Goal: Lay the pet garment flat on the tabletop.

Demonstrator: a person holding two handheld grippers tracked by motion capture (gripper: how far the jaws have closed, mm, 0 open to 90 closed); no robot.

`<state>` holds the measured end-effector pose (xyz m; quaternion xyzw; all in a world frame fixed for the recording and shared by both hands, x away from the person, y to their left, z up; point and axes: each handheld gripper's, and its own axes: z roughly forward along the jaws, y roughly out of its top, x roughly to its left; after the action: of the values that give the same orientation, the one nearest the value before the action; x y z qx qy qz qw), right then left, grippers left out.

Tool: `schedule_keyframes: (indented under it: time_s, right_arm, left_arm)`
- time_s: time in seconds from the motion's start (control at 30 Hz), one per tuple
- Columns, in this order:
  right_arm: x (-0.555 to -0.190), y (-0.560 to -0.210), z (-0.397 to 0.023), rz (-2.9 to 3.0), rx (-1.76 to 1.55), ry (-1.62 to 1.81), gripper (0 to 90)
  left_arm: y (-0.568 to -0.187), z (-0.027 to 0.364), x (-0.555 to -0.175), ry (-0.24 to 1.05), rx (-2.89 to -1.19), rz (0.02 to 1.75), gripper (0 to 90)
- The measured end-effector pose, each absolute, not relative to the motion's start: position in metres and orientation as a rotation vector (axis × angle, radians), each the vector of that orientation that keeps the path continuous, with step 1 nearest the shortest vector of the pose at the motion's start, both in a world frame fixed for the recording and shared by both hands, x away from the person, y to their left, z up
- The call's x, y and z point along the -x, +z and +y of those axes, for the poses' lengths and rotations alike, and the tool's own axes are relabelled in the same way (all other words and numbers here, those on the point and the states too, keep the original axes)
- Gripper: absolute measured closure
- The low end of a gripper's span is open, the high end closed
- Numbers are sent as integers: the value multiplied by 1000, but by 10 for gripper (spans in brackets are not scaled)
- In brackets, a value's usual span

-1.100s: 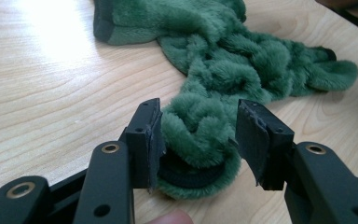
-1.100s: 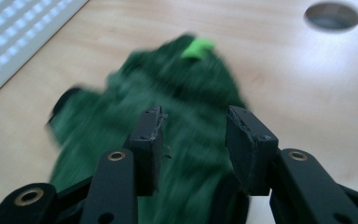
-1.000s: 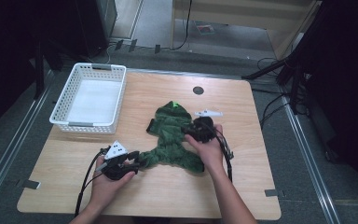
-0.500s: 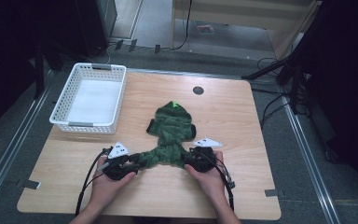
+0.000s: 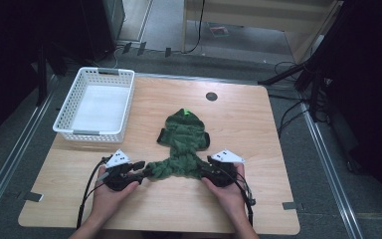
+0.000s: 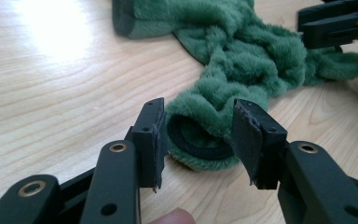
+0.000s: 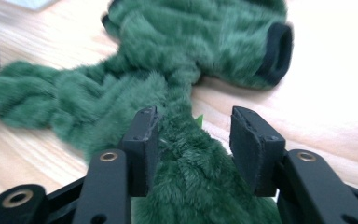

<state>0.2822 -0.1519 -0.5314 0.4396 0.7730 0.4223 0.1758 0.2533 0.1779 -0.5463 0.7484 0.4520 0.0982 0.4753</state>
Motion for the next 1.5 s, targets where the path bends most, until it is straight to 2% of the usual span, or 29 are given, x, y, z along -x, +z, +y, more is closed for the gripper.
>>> schedule_keyframes:
  time_s: [0.13,0.27,0.37,0.57,0.8,0.83,1.0,1.33,1.5]
  right_arm:
    - [-271,-526,-163,2174,-1251,1207,637]
    - [-260,-526,-176,2171,-1261,1210,626]
    - [-255,-526,-186,2154,-1265,1213,576]
    - [-251,-524,-210,2083,-1307,1236,308]
    - [-249,-525,-235,2036,-1372,1176,54]
    - [-249,-525,-239,2034,-1386,1169,11]
    - [-245,-525,-257,2012,-1408,1160,0]
    - [-236,-531,-299,1936,-1485,1101,0]
    - [-232,-535,-318,1912,-1518,1076,0]
  left_arm:
    - [-547,177,-253,241,-1841,1103,571]
    - [-547,176,-253,238,-1838,1102,572]
    - [-546,179,-252,222,-1824,1094,560]
    - [-543,194,-249,219,-1776,1083,463]
    - [-533,218,-241,260,-1726,1105,217]
    - [-532,222,-240,277,-1728,1115,159]
    - [-530,244,-234,311,-1708,1138,0]
    - [-534,300,-220,386,-1637,1270,0]
    - [-537,324,-209,460,-1669,1314,0]
